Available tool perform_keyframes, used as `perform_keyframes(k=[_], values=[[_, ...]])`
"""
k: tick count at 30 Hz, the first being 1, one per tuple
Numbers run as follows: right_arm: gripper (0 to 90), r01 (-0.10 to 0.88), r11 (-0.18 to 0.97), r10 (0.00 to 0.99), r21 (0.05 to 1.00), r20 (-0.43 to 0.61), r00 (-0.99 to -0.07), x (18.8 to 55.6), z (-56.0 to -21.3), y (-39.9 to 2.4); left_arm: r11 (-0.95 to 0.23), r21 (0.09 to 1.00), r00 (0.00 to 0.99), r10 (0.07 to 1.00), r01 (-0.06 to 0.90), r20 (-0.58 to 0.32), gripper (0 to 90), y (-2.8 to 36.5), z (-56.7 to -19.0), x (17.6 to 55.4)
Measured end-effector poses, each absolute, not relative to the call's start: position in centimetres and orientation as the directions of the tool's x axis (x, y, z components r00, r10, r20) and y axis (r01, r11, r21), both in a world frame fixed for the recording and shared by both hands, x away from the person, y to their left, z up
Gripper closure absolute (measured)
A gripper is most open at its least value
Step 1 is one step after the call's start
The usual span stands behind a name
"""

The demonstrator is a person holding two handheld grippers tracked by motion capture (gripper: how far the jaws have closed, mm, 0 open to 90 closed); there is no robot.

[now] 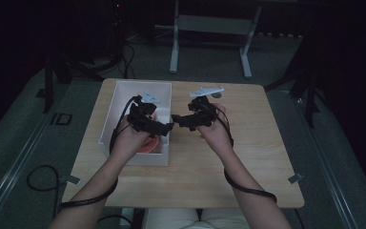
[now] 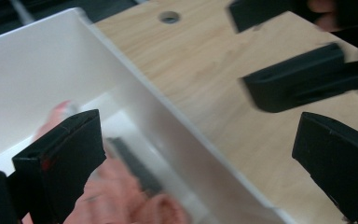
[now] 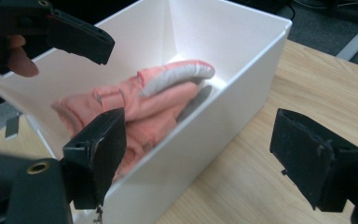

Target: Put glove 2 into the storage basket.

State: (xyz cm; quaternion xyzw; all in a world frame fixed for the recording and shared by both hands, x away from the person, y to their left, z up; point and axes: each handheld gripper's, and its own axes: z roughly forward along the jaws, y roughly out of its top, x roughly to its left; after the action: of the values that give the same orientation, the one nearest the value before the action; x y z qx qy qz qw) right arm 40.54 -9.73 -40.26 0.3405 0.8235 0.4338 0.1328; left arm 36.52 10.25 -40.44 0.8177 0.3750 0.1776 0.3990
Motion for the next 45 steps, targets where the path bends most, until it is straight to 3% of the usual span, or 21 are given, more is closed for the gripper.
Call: perform_keyframes(k=[16,35,45], values=[[16.7,0.439,0.422,0.706,0.793,0.016,-0.708,38.9,-43.5,-15.2,-0.472,0.794,0.774,0.633,0.383,0.002,1.8,5.3,-42.2,32.8],[16.3,0.448,0.464,0.694,0.764,0.000,-0.720,36.4,-49.7,-18.4,-0.625,0.729,0.887,0.458,0.280,0.052,1.8,0.0,-48.0,29.0],[16.2,0.468,0.489,0.691,0.736,0.001,-0.723,35.7,-53.0,-19.7,-0.637,0.717,0.910,0.415,0.283,0.010,1.8,-0.9,-51.6,28.7]])
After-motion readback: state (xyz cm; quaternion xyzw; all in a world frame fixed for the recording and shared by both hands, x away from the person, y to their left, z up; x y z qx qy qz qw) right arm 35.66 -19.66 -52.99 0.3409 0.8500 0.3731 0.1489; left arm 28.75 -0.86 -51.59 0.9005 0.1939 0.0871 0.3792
